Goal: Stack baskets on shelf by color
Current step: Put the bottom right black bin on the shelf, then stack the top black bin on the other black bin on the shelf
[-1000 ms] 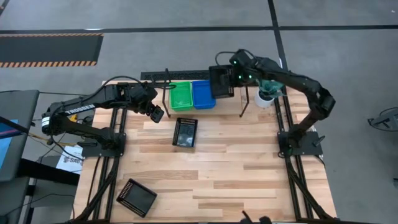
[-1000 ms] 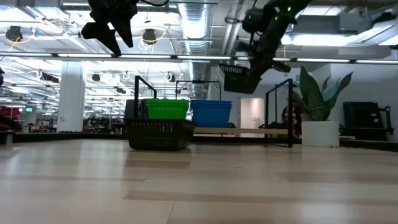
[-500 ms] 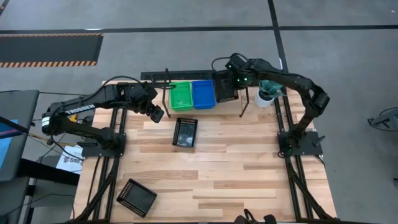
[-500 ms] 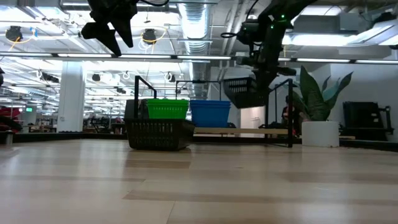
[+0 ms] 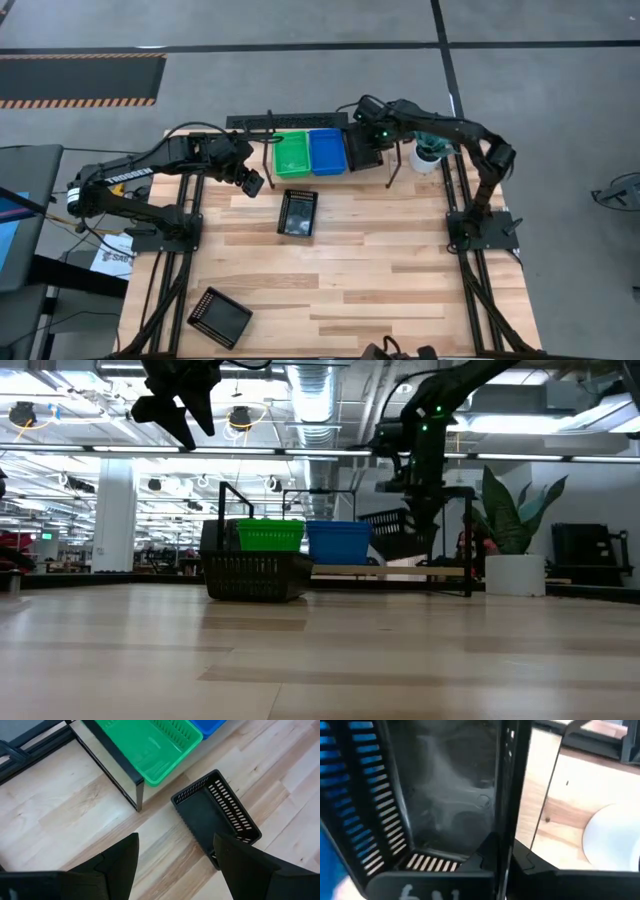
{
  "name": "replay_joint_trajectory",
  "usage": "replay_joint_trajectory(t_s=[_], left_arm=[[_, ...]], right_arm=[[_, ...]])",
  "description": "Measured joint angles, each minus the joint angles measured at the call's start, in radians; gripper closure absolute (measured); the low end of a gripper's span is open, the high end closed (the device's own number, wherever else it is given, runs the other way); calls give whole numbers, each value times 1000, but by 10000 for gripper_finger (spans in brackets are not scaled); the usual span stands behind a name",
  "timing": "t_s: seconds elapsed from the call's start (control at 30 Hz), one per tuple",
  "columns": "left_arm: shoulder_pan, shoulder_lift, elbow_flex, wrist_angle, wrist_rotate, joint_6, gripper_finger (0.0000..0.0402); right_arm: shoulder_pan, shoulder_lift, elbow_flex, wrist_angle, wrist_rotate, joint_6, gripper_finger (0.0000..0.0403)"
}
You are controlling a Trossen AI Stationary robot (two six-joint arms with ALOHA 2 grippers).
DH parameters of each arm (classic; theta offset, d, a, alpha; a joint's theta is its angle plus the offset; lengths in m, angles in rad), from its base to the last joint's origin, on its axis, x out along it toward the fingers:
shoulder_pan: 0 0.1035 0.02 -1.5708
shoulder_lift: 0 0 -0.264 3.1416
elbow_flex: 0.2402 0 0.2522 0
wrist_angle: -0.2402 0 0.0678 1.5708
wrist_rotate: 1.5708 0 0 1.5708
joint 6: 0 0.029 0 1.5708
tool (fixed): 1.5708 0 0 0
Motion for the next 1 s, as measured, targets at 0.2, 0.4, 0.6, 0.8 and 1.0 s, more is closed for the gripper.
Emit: replay_joint_trajectory(t_s=[0.2,0.4,0.6,0.8,1.0], left_arm=[[0,0,0,0,4,1,157],[0,0,0,0,1,6,157],[1,0,0,0,-1,8,157],[1,0,0,0,-1,10,157],[1,0,0,-46,48,14,157]], right_arm=[[9,20,1,-9,1,6,387],[-10,20,2,-32,-2,55,367],[-16,20,2,-29,-3,55,323],[-20,20,36,-68,-3,-10,288],[-18,-34,174,-119,7,-40,267]])
